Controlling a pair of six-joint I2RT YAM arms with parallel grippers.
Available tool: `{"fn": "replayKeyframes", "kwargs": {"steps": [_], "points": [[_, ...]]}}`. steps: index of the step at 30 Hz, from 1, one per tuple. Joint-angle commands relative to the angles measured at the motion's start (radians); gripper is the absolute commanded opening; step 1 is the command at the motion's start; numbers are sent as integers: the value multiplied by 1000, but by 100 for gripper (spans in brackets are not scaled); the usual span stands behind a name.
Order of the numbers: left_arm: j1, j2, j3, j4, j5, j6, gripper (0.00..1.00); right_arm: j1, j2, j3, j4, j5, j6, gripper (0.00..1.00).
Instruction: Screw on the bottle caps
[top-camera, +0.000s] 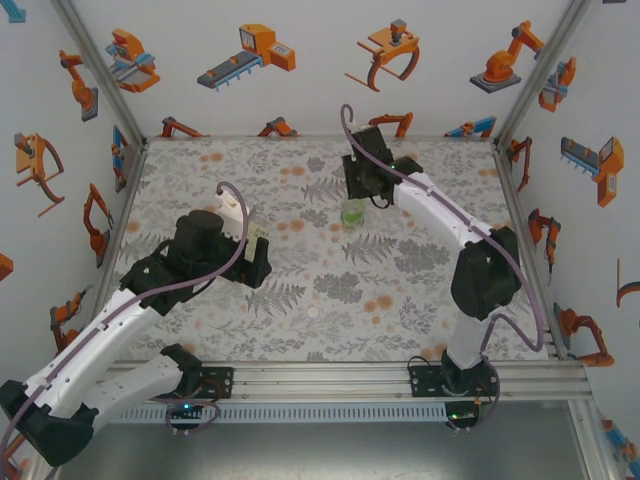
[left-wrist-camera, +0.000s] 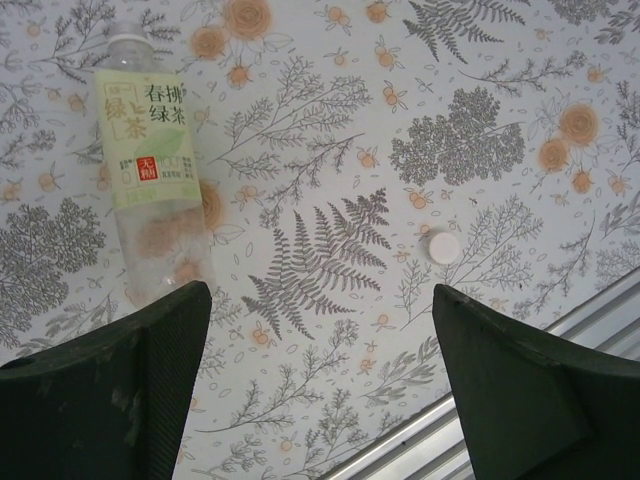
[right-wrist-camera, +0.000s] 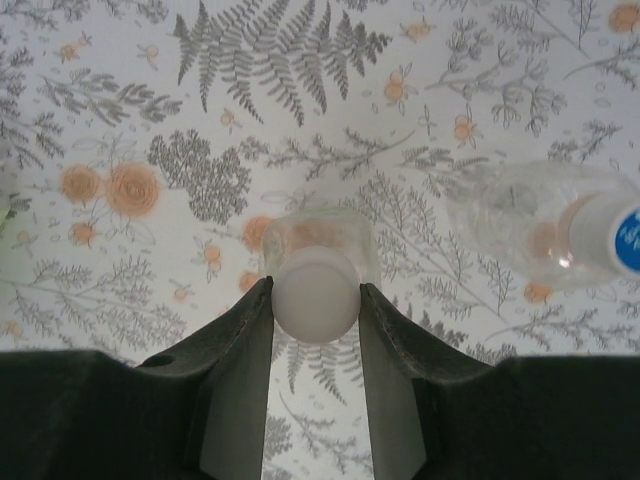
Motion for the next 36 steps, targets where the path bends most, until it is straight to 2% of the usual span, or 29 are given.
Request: {"fn": "replayKeyframes", "kwargs": {"steps": [1,7,18,21,24,26,30,36], "points": [[4,-10,11,-13,-3,-44,83,-17,39,85,19,-11,-39,0],[4,-32,9,-18,4,-31,84,-38,103,159,-28,-31,-40,0],[5,-35,-2,-29,-1,-29,84,-40,138,169,-50,-37,-25,0],[4,-38,1,-29,-2,-24,84,-40,141,176,-59,-40,-23,11],[5,-35,1,-29,-4,-22,84,-40,146,195,-74,-46,-23,30],[5,-32,2,-29,-4,-17,84,-40,149,213,-87,-46,-23,37],[5,-20,-1,-28,-6,-18,84,-40,144,231,-99,-39,-25,44],[12,14,5,-39,-20,-21,84,-40,122,259,-126,-40,-25,47]]}}
